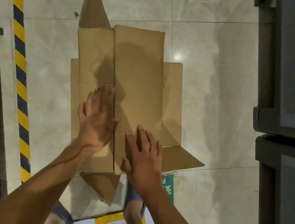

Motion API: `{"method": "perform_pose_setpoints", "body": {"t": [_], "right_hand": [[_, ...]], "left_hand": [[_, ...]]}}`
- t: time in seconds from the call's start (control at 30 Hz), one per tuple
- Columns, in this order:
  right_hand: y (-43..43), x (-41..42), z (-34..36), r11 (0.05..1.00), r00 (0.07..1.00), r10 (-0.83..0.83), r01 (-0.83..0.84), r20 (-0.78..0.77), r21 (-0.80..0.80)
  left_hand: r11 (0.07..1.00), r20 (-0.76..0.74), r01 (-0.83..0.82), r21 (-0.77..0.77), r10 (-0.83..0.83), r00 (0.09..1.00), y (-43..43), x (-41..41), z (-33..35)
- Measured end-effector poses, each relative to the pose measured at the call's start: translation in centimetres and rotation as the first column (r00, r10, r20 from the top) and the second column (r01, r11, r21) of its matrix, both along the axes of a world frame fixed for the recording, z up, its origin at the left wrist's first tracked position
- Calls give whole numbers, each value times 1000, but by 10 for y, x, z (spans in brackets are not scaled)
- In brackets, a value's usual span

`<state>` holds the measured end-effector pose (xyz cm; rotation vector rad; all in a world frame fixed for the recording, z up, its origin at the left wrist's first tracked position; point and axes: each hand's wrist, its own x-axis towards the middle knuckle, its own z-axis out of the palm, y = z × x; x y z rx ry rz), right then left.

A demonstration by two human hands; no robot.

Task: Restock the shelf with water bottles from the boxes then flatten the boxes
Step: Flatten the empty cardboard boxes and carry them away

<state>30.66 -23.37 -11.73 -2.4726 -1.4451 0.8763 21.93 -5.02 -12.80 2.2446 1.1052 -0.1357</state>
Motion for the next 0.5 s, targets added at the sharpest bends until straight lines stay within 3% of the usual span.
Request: {"method": "perform_pose_setpoints", "body": {"t": [0.1, 0.2, 0.33, 0.5], "right_hand": [[-4, 21, -2, 993, 997, 69, -67, -21, 95], [-2, 66, -13, 966, 993, -71, 93, -97, 242], [27, 143, -26, 945, 950, -277, 297, -145, 140], [67, 205, -55, 988, 974, -145, 152, -176, 29]], "left_hand": [[973, -161, 192, -128, -212, 964, 7, 5, -10], [957, -289, 220, -191, -269, 919, 3, 6, -25], [962, -366, 217, -168, -265, 892, -8, 6, -33], [956, -368, 260, -134, -292, 883, -15, -10, -49]]}}
